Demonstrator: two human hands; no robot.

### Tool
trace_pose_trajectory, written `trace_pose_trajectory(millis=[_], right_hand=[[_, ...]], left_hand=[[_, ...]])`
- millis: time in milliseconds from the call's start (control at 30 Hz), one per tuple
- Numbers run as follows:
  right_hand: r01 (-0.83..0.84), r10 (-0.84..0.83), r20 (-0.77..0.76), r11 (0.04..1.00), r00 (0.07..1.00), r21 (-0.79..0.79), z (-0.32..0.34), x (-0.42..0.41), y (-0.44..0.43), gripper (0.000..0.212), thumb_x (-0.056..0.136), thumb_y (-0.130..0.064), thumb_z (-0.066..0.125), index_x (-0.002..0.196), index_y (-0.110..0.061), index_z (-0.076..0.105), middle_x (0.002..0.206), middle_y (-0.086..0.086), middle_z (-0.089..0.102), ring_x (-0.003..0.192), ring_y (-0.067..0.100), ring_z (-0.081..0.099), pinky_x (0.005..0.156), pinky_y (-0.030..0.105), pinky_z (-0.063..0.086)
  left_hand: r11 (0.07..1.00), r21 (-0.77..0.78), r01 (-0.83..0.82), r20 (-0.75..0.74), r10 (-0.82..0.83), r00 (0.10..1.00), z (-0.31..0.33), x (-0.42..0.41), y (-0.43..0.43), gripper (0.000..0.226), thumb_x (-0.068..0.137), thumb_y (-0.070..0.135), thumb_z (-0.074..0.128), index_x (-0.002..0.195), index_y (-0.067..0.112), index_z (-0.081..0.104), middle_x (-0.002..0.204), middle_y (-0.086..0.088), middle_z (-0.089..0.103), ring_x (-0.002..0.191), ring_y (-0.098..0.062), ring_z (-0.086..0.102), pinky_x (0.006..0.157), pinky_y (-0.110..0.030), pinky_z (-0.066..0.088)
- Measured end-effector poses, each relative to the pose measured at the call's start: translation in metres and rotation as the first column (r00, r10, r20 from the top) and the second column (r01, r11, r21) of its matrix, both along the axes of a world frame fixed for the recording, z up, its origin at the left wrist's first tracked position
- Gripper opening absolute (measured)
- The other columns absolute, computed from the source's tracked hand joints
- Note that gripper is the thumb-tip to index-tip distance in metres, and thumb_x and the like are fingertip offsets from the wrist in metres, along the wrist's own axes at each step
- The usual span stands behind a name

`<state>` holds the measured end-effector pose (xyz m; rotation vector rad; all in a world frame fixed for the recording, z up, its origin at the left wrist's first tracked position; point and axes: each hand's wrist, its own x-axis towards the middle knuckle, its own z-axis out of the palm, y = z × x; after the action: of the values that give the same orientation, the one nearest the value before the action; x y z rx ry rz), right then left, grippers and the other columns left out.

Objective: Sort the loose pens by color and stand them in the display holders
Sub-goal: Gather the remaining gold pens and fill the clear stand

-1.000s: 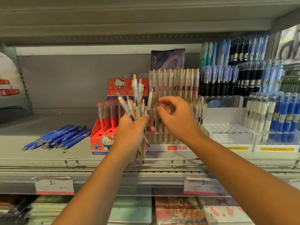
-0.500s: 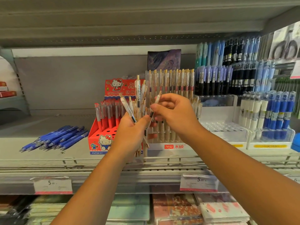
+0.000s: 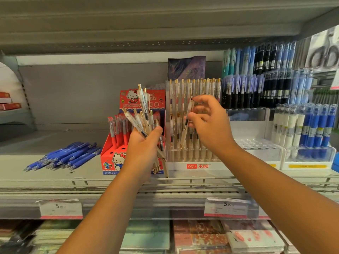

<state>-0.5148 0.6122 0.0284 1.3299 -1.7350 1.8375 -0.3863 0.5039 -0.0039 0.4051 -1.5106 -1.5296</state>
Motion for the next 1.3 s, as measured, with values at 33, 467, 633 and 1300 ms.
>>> trace_pose_trajectory(millis=[33, 467, 633, 1300], right_hand=[[-0.003, 0.003, -0.001, 1.0, 1.0, -0.004, -0.001, -0.001, -0.002, 0.032, 0.092, -0.006, 0.063, 0.115, -0.026, 0.053, 0.104, -0.004, 0.063, 0.095, 0.015, 0.068, 0.077, 0.037, 0.061], [0.052, -0.03, -0.083, 0.96, 0.996, 0.276, -0.017, -0.004, -0.016, 0.03, 0.088, -0.008, 0.068, 0.1, -0.033, 0.056, 0.086, -0.011, 0.063, 0.074, 0.0, 0.065, 0.065, 0.019, 0.055], [0.076, -0.057, -0.072, 0.955, 0.996, 0.286, -0.016, -0.003, -0.013, 0.028, 0.089, -0.01, 0.068, 0.1, -0.032, 0.055, 0.082, -0.012, 0.063, 0.073, -0.001, 0.062, 0.067, 0.024, 0.055], [-0.295, 0.262, 0.142, 0.9, 0.955, 0.321, -0.008, 0.031, 0.002, 0.034, 0.087, -0.013, 0.071, 0.115, -0.023, 0.055, 0.098, 0.004, 0.069, 0.086, 0.023, 0.072, 0.081, 0.043, 0.06]], left_hand=[[1.0, -0.004, 0.001, 0.0, -0.001, 1.0, 0.0, 0.0, 0.0, 0.011, 0.092, 0.034, 0.065, 0.102, 0.035, 0.061, 0.091, 0.006, 0.069, 0.088, -0.025, 0.063, 0.092, -0.062, 0.051], [0.998, -0.048, 0.035, -0.003, -0.035, 0.999, 0.001, -0.001, 0.001, 0.015, 0.096, 0.027, 0.062, 0.109, 0.033, 0.064, 0.095, 0.005, 0.071, 0.096, -0.025, 0.066, 0.093, -0.059, 0.051], [0.998, -0.058, 0.013, -0.01, -0.014, 1.0, -0.002, -0.003, -0.003, 0.008, 0.095, 0.029, 0.063, 0.102, 0.032, 0.064, 0.074, 0.011, 0.067, 0.077, -0.022, 0.061, 0.075, -0.047, 0.052], [0.98, -0.121, 0.16, -0.079, -0.171, 0.982, -0.005, -0.001, -0.004, 0.018, 0.093, 0.023, 0.064, 0.111, 0.028, 0.068, 0.102, -0.005, 0.075, 0.098, -0.025, 0.072, 0.084, -0.048, 0.058]])
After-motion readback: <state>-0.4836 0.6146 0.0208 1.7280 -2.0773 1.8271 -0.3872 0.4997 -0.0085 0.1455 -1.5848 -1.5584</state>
